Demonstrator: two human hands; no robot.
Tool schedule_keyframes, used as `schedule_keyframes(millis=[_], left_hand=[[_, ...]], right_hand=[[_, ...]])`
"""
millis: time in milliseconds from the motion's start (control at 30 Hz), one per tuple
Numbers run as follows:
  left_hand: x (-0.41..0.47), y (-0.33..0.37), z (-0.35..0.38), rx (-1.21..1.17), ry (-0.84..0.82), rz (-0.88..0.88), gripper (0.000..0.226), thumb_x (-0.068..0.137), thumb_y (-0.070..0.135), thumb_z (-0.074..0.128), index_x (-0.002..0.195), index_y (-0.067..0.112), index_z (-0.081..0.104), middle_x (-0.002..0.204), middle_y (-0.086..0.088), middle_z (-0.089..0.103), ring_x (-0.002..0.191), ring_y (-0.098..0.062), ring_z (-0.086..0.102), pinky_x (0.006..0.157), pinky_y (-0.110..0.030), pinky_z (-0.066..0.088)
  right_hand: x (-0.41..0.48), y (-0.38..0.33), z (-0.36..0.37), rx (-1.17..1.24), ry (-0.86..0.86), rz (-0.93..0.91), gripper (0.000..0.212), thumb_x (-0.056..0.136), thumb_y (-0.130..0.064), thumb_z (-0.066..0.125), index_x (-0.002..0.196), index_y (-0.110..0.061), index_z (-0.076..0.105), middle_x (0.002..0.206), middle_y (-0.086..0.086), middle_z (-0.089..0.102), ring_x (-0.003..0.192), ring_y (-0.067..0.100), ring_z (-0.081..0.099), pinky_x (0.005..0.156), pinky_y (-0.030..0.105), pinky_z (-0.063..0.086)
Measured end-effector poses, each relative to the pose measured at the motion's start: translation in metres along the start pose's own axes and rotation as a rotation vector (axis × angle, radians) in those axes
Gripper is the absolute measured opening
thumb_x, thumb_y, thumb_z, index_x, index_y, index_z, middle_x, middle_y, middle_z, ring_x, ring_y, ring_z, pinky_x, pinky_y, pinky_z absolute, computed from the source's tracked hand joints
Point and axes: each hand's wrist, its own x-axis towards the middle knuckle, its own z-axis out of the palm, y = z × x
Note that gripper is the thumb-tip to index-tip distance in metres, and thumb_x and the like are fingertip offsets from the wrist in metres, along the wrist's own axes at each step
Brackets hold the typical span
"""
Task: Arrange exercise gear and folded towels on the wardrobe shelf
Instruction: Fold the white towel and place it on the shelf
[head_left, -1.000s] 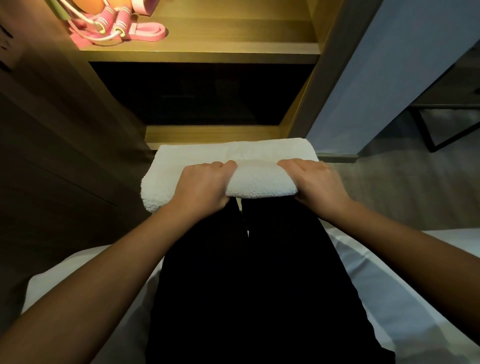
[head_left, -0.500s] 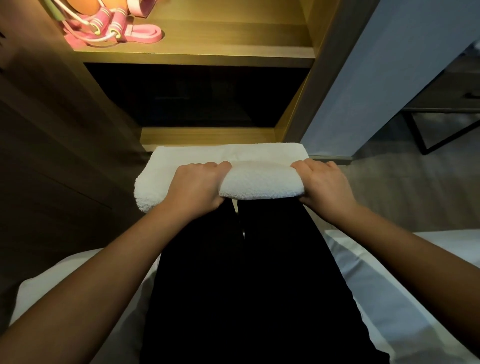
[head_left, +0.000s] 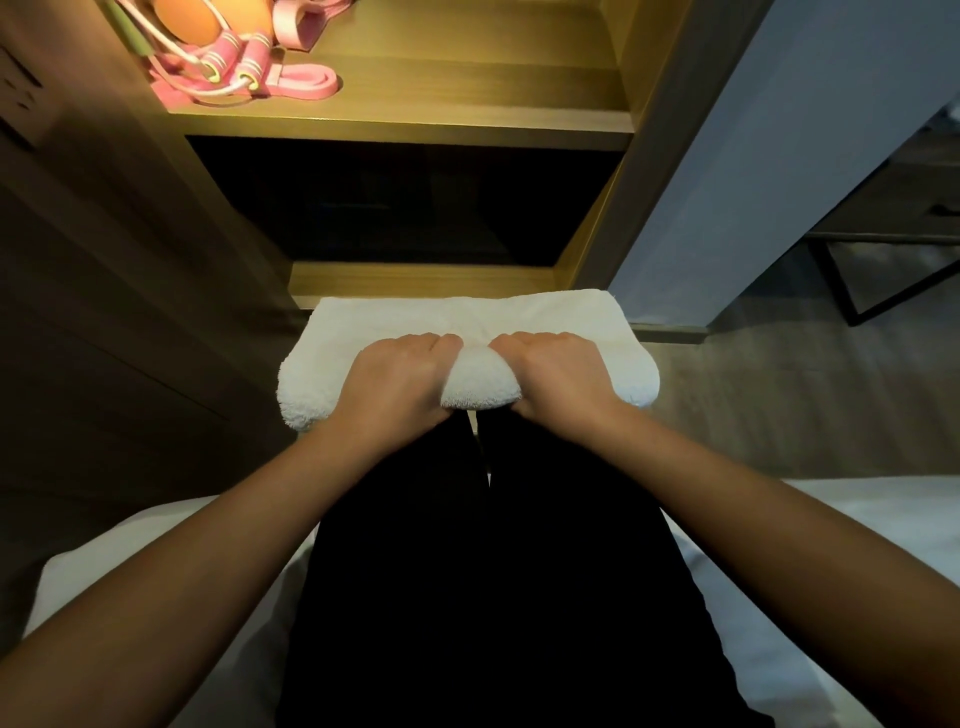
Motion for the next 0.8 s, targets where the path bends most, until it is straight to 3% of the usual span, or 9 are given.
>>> schedule_keyframes(millis=[67, 200, 300, 400, 467, 533, 600, 733, 800], left_hand=[[-0.004, -0.002, 0.002, 0.032, 0.011, 0.006, 0.049, 0.076, 0.032, 0.073, 0.120, 0.015, 0.059, 0.107, -0.003, 0.066, 0.095, -0.027, 0.061, 0.080, -0.040, 0.048], [-0.007, -0.005, 0.001, 0.052, 0.061, -0.013, 0.030, 0.079, 0.024, 0.070, 0.106, 0.011, 0.065, 0.093, -0.006, 0.069, 0.080, -0.029, 0.063, 0.065, -0.040, 0.050], [-0.008, -0.008, -0.001, 0.004, 0.035, 0.022, 0.037, 0.086, 0.034, 0.064, 0.119, 0.016, 0.060, 0.111, -0.002, 0.067, 0.098, -0.025, 0.063, 0.080, -0.041, 0.050], [-0.019, -0.020, -0.006, -0.022, 0.053, 0.052, 0.050, 0.079, 0.034, 0.075, 0.122, 0.013, 0.060, 0.117, -0.007, 0.066, 0.105, -0.028, 0.062, 0.089, -0.042, 0.050], [-0.028, -0.030, -0.010, -0.017, 0.062, 0.027, 0.047, 0.077, 0.029, 0.078, 0.116, 0.009, 0.063, 0.108, -0.010, 0.068, 0.096, -0.031, 0.065, 0.080, -0.042, 0.053], [-0.032, -0.035, -0.013, 0.004, 0.067, 0.014, 0.033, 0.076, 0.019, 0.078, 0.104, 0.005, 0.066, 0.091, -0.013, 0.069, 0.078, -0.034, 0.066, 0.061, -0.039, 0.052], [-0.033, -0.035, -0.016, 0.018, 0.071, 0.031, 0.030, 0.074, 0.015, 0.079, 0.099, 0.005, 0.067, 0.084, -0.012, 0.069, 0.071, -0.034, 0.066, 0.055, -0.037, 0.049], [-0.037, -0.041, -0.016, -0.057, 0.055, 0.032, 0.049, 0.078, 0.030, 0.078, 0.120, 0.010, 0.061, 0.113, -0.010, 0.067, 0.101, -0.032, 0.063, 0.080, -0.043, 0.051], [-0.041, -0.048, -0.016, -0.044, 0.027, -0.029, 0.051, 0.081, 0.030, 0.075, 0.124, 0.011, 0.056, 0.114, -0.010, 0.066, 0.103, -0.032, 0.062, 0.081, -0.043, 0.050]], right_hand=[[0.000, 0.001, 0.002, 0.014, 0.017, -0.001, 0.031, 0.084, -0.033, 0.060, 0.114, -0.022, 0.058, 0.100, -0.002, 0.066, 0.087, 0.026, 0.062, 0.064, 0.032, 0.039], [-0.001, 0.003, 0.004, 0.034, 0.025, 0.017, 0.032, 0.083, -0.037, 0.062, 0.112, -0.026, 0.058, 0.098, -0.004, 0.066, 0.085, 0.025, 0.063, 0.061, 0.030, 0.036], [-0.001, 0.005, 0.006, 0.072, 0.025, 0.030, 0.033, 0.082, -0.040, 0.063, 0.112, -0.029, 0.059, 0.099, -0.005, 0.067, 0.088, 0.024, 0.063, 0.065, 0.031, 0.041], [-0.002, 0.008, 0.006, 0.095, 0.046, 0.047, 0.032, 0.081, -0.042, 0.064, 0.111, -0.031, 0.060, 0.098, -0.007, 0.068, 0.088, 0.023, 0.064, 0.064, 0.029, 0.038], [-0.001, 0.009, 0.006, 0.104, 0.042, 0.044, 0.031, 0.081, -0.042, 0.064, 0.110, -0.032, 0.060, 0.097, -0.008, 0.068, 0.087, 0.022, 0.064, 0.062, 0.028, 0.037], [0.000, 0.009, 0.005, 0.122, 0.034, 0.041, 0.031, 0.080, -0.042, 0.065, 0.109, -0.033, 0.060, 0.096, -0.009, 0.068, 0.086, 0.021, 0.063, 0.062, 0.028, 0.036], [0.001, 0.008, 0.004, 0.138, 0.026, 0.044, 0.030, 0.080, -0.041, 0.066, 0.108, -0.034, 0.060, 0.095, -0.010, 0.067, 0.086, 0.020, 0.063, 0.061, 0.028, 0.035], [0.000, 0.008, 0.005, 0.136, 0.029, 0.058, 0.028, 0.080, -0.041, 0.064, 0.106, -0.035, 0.060, 0.092, -0.010, 0.067, 0.083, 0.020, 0.063, 0.061, 0.028, 0.037], [0.001, 0.009, 0.005, 0.137, 0.023, 0.055, 0.027, 0.080, -0.041, 0.064, 0.106, -0.034, 0.060, 0.092, -0.010, 0.067, 0.083, 0.021, 0.063, 0.061, 0.028, 0.037]])
